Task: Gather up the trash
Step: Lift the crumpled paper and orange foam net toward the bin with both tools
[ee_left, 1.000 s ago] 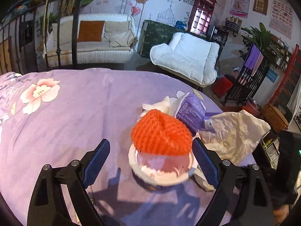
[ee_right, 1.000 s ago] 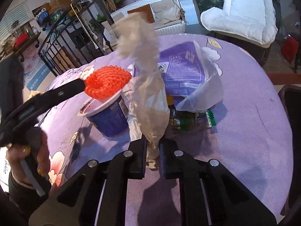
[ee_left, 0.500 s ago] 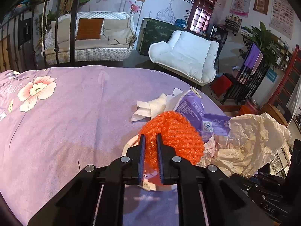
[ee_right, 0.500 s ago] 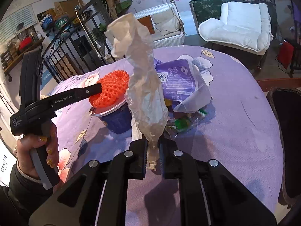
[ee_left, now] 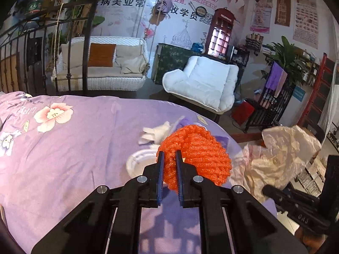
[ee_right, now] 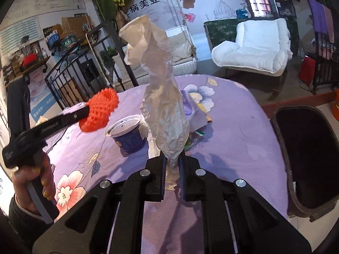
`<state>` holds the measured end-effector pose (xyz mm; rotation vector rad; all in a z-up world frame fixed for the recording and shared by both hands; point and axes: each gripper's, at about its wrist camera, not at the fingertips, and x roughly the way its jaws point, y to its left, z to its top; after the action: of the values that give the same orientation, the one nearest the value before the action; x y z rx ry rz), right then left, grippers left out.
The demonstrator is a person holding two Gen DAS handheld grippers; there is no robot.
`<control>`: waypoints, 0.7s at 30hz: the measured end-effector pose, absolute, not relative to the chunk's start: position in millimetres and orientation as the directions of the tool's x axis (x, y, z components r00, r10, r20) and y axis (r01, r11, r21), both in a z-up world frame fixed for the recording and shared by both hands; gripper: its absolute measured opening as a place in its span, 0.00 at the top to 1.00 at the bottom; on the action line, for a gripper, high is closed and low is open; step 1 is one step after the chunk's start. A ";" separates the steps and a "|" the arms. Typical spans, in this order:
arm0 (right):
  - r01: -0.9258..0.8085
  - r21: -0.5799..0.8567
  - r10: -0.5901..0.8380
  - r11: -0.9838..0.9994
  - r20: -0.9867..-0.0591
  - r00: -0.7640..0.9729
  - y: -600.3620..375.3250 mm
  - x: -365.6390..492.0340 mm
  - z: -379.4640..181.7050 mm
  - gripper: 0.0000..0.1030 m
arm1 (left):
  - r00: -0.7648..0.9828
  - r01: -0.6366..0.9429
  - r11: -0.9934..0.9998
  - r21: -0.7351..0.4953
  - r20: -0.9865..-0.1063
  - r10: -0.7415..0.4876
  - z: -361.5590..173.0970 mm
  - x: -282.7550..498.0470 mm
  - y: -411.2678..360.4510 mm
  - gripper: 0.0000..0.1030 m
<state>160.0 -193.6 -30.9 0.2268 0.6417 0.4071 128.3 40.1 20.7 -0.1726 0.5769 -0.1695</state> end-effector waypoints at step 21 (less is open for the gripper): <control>0.048 0.308 0.137 0.950 -0.550 0.824 -335.3 137.5 -44.7 0.88 | 0.699 0.378 0.901 -0.215 -0.572 -0.430 -8.1 124.8 -71.5 0.89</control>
<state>137.5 -335.3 -44.7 0.3182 0.6030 0.0481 124.8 -71.5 -8.1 -0.0836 0.6580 -0.4504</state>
